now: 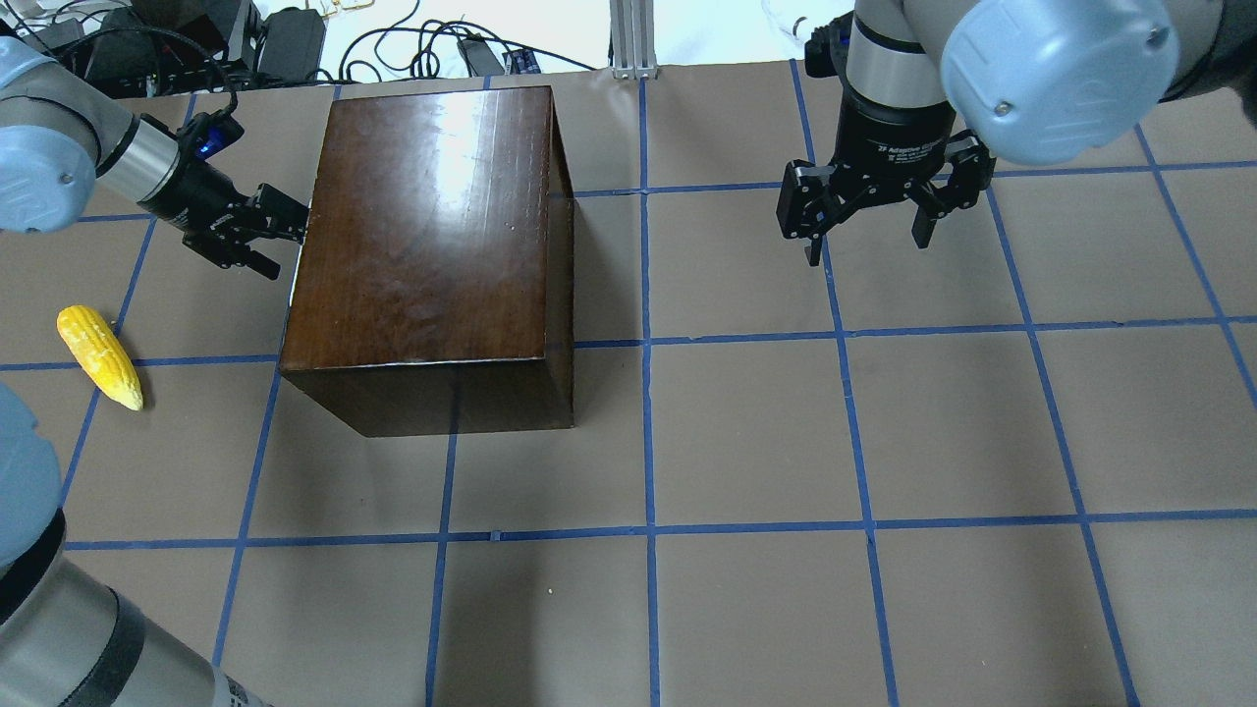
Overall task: Open drawer and put corn inside
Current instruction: 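Lower the left gripper and hook the white drawer handle, then pull the drawer open away from the cabinet with the left gripper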
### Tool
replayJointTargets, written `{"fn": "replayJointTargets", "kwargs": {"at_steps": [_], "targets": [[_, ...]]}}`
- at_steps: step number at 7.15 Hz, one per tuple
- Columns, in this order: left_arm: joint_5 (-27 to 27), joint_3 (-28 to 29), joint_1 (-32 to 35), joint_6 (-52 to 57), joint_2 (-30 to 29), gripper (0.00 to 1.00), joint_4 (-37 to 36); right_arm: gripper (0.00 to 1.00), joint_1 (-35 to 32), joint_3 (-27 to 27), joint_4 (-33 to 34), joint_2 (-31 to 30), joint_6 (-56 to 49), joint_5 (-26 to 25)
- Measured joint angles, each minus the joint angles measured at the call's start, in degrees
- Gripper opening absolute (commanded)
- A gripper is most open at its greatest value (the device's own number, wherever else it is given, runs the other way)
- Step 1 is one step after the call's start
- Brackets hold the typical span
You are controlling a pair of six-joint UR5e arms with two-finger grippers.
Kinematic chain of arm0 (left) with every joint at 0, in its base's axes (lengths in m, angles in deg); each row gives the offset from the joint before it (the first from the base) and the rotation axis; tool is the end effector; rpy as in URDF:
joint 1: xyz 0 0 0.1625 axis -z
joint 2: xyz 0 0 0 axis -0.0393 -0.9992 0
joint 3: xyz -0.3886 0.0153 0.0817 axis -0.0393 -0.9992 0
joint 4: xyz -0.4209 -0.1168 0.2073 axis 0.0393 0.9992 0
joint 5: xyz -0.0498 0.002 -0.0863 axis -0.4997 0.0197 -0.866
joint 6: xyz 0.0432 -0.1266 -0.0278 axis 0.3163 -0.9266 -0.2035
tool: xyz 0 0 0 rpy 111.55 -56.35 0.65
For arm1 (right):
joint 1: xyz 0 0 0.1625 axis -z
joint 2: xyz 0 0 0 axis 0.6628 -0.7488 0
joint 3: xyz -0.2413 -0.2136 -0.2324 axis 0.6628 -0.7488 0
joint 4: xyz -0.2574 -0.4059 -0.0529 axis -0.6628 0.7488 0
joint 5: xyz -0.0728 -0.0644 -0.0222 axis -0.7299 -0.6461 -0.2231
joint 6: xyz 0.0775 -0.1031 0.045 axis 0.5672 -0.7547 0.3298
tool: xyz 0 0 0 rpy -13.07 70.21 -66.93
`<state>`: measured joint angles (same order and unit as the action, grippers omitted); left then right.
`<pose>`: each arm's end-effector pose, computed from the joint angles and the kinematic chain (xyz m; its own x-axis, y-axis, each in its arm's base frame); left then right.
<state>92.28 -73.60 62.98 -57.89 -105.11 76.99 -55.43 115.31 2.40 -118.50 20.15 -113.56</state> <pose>0.1106 -0.6784 0.1696 -0.8969 -0.0109 0.4420 0.0226 0.9973 0.0705 0.1954 -0.5767 0.3817 -0.9928 -0.0975 0.0695 -0.0883 0.9882 0.1249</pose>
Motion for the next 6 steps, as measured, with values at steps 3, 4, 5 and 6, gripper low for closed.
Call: {"fn": "replayJointTargets", "kwargs": {"at_steps": [3, 4, 5, 6], "targets": [[0.43, 0.43, -0.24, 0.07, -0.23, 1.0, -0.06, 1.0, 0.0, 0.0, 0.0, 0.0, 0.02, 0.01], [0.66, 0.63, -0.38, 0.2, -0.26, 1.0, -0.1, 1.0, 0.0, 0.0, 0.0, 0.0, 0.02, 0.01], [1.02, 0.74, -0.56, 0.7, -0.27, 1.0, -0.14, 1.0, 0.0, 0.0, 0.0, 0.0, 0.02, -0.01], [1.33, 0.83, -0.75, 1.6, -0.3, 1.0, -0.16, 1.0, 0.0, 0.0, 0.0, 0.0, 0.02, -0.03]]}}
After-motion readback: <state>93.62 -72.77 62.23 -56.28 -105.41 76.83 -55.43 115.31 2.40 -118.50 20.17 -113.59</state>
